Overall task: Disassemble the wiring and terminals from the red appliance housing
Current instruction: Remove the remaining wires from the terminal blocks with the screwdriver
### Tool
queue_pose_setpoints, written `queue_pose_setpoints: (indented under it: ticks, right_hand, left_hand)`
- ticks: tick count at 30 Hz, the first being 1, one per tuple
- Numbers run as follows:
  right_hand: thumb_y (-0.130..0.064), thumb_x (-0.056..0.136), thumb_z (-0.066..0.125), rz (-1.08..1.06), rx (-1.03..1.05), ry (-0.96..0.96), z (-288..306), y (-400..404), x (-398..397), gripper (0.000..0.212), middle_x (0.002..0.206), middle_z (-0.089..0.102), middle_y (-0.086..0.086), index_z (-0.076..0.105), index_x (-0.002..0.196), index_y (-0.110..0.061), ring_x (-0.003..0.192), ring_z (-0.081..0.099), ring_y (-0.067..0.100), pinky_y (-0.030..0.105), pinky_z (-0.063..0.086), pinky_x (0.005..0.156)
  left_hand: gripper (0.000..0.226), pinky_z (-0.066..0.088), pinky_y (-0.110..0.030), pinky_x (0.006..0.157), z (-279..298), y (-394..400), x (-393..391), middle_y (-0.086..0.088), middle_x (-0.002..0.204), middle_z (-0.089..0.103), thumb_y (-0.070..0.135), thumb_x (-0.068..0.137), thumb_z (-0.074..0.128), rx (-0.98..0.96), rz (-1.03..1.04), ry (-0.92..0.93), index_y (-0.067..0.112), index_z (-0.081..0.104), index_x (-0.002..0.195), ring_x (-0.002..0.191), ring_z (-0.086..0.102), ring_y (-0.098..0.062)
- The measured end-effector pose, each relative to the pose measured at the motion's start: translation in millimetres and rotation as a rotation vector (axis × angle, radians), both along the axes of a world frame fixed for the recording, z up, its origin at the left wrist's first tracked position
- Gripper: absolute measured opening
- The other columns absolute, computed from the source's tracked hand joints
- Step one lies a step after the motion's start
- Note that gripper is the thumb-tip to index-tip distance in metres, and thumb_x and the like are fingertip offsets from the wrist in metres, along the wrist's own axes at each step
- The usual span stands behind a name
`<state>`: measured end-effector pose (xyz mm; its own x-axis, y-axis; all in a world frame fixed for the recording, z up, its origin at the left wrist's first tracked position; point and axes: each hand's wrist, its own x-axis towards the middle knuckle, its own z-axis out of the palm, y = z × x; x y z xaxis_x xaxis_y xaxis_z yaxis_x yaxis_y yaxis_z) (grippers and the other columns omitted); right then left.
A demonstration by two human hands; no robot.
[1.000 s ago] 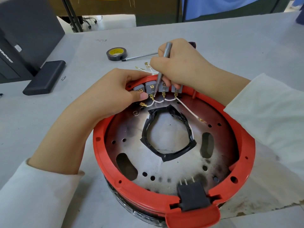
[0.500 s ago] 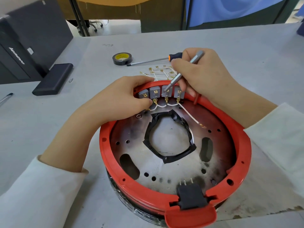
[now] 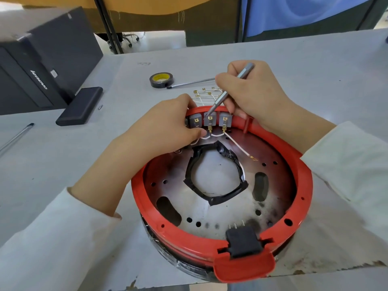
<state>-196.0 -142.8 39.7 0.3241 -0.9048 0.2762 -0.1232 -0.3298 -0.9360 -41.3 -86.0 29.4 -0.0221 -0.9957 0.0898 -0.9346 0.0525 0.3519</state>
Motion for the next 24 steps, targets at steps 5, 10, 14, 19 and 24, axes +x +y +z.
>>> queue_pose_setpoints:
  ticks: [5, 10, 14, 19, 24]
  right_hand:
    - [-0.006, 0.086, 0.052, 0.058, -0.007, 0.079, 6.6, 1.0, 10.6, 0.037, 0.035, 0.048, 0.005, 0.036, 0.055, -0.014, 0.024, 0.030, 0.014, 0.015, 0.024, 0.031]
    - [-0.013, 0.086, 0.052, 0.074, -0.064, 0.258, 9.4, 6.2, 13.1, 0.031, 0.036, 0.050, 0.001, 0.039, 0.058, -0.015, 0.026, 0.036, 0.013, 0.015, 0.029, 0.032]
    - [-0.012, 0.087, 0.051, -0.003, -0.091, 0.256, -1.5, 10.6, 14.2, 0.033, 0.042, 0.046, 0.002, 0.035, 0.059, -0.015, 0.029, 0.039, 0.005, 0.016, 0.032, 0.037]
    - [-0.021, 0.094, 0.051, -0.042, -0.241, 0.290, -5.1, 11.8, 16.1, 0.037, 0.048, 0.036, -0.002, 0.034, 0.061, -0.016, 0.048, 0.040, 0.012, 0.029, 0.033, 0.050]
    - [-0.029, 0.100, 0.045, -0.012, -0.298, 0.280, -8.5, 14.6, 16.4, 0.039, 0.045, 0.037, -0.001, 0.041, 0.070, -0.004, 0.043, 0.041, 0.014, 0.026, 0.034, 0.048]
  left_hand:
    - [0.046, 0.031, -0.027, 0.063, -1.2, 11.6, 10.9, 0.009, 0.090, 0.051, 0.038, 0.075, 0.074, 0.005, 0.078, 0.052, 0.022, 0.049, 0.111, 0.085, 0.047, -0.013]
    - [0.047, 0.032, -0.027, 0.064, -0.5, 16.6, 14.5, 0.008, 0.095, 0.054, 0.039, 0.076, 0.073, 0.032, 0.090, 0.070, 0.023, 0.048, 0.113, 0.086, 0.049, -0.014]
    - [0.056, 0.034, -0.025, 0.062, 5.2, 9.4, 11.2, 0.009, 0.094, 0.054, 0.045, 0.076, 0.071, 0.095, 0.031, 0.018, 0.025, 0.045, 0.121, 0.086, 0.049, -0.013]
    - [0.044, 0.040, -0.013, 0.062, 3.1, 1.3, 12.5, 0.015, 0.081, 0.058, 0.044, 0.075, 0.073, 0.103, -0.053, 0.110, 0.026, 0.054, 0.111, 0.071, 0.054, 0.003]
    - [0.041, 0.038, -0.007, 0.059, -2.2, 1.0, 16.5, 0.018, 0.082, 0.058, 0.042, 0.073, 0.075, 0.077, -0.058, 0.174, 0.031, 0.054, 0.107, 0.071, 0.054, 0.006]
